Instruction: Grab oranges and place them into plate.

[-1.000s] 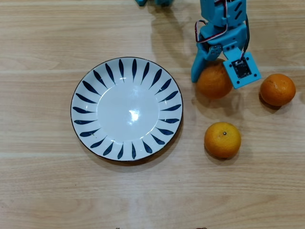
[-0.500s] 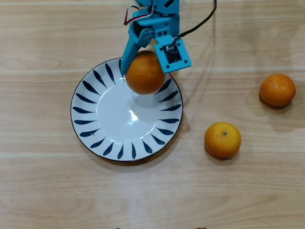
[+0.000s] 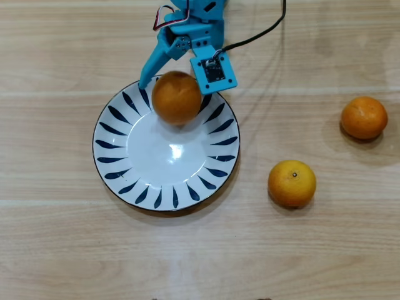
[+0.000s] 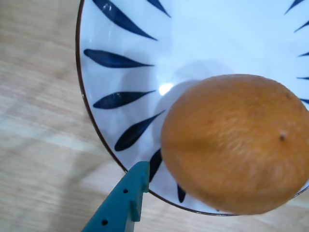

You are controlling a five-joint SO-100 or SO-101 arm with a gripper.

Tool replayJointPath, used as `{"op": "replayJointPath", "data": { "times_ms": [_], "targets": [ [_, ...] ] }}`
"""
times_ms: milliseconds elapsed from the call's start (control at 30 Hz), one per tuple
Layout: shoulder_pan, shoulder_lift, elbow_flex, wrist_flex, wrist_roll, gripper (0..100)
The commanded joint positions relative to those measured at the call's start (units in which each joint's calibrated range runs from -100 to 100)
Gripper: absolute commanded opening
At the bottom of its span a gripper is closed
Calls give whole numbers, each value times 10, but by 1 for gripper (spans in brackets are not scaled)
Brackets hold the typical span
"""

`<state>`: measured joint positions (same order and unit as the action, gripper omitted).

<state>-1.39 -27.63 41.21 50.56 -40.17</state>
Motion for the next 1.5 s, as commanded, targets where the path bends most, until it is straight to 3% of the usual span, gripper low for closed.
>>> {"op": "replayJointPath", "data": {
  "times_ms": [0,267,367,433,733,967,1467],
  "targets": [
    [-7,-24,-13,-8,1,54],
    [-65,-14,-154,59,-8,52],
    [-98,22,-225,72,-24,43],
    [-138,66,-281,60,-27,31],
    [-227,192,-308,-167,-27,26],
    [-250,265,-307,-239,-68,26],
    [-257,423,-313,-452,-104,36]
  ]
}}
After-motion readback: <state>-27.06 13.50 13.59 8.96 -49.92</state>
